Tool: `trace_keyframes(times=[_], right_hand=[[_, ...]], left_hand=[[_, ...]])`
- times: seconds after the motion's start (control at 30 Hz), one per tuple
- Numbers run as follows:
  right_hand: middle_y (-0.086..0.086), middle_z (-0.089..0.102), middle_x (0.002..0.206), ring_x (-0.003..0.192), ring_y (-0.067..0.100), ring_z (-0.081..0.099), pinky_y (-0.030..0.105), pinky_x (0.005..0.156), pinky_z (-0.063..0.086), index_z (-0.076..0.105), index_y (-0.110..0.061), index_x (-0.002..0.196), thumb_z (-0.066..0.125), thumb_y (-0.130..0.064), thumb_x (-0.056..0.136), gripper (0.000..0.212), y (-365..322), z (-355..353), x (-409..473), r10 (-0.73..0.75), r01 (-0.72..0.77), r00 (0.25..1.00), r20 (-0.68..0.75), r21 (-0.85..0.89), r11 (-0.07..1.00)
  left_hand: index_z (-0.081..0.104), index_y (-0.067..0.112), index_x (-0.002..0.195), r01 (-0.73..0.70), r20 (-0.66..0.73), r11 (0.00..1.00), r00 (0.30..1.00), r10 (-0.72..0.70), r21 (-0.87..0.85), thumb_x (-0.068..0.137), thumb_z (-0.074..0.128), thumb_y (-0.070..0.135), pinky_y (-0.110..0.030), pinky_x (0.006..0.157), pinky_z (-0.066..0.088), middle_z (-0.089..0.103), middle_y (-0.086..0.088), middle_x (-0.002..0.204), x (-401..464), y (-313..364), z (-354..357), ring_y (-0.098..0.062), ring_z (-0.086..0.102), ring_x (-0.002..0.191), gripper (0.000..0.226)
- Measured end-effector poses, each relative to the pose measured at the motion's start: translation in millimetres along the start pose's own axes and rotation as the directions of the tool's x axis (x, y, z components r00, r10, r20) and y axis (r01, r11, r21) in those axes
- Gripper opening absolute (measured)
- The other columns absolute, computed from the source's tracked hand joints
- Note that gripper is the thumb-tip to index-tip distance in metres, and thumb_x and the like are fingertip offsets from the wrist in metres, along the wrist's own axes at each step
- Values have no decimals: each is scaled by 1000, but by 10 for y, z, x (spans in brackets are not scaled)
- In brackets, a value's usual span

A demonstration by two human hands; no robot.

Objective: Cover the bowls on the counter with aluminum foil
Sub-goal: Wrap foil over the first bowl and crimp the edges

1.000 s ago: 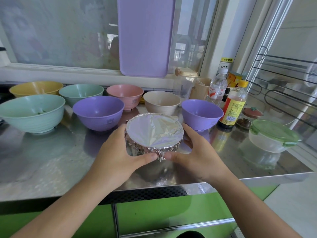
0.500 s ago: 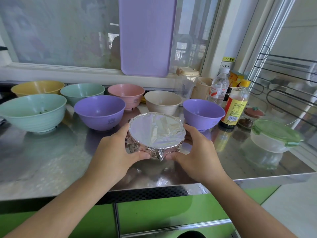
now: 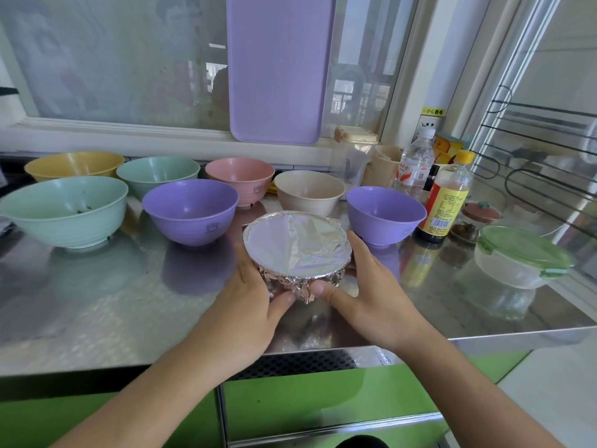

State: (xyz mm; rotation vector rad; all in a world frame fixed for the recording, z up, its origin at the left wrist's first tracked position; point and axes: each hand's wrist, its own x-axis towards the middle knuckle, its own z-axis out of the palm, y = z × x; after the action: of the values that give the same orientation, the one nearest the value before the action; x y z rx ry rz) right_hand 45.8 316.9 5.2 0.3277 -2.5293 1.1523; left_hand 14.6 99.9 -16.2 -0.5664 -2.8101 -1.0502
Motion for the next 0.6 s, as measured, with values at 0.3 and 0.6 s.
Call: trace_keyframes(times=[0.3,0.6], right_hand=[[-25,60,134,124,-9,53,-1,95,36,44,-29,144,91,-53,74,87,-22,110,19,41,-51,993,-115,-82,995],[-38,48,123,114,-17,42,-8,88,29,42,-27,148,92,-52,73,94,-38,92,25,72,-89,990,-119,-146,985]], left_hand=[[-4,-1,161,-79,-53,949,994,100,305,101,33,57,-35,120,34,23,-19,167,-85,49,-60,-28,32,151,92],[72,21,77,-202,15,730,967,255,653,63,91,24,-36,55,45,62,-3,72,-127,75,-151,-27,62,65,23]])
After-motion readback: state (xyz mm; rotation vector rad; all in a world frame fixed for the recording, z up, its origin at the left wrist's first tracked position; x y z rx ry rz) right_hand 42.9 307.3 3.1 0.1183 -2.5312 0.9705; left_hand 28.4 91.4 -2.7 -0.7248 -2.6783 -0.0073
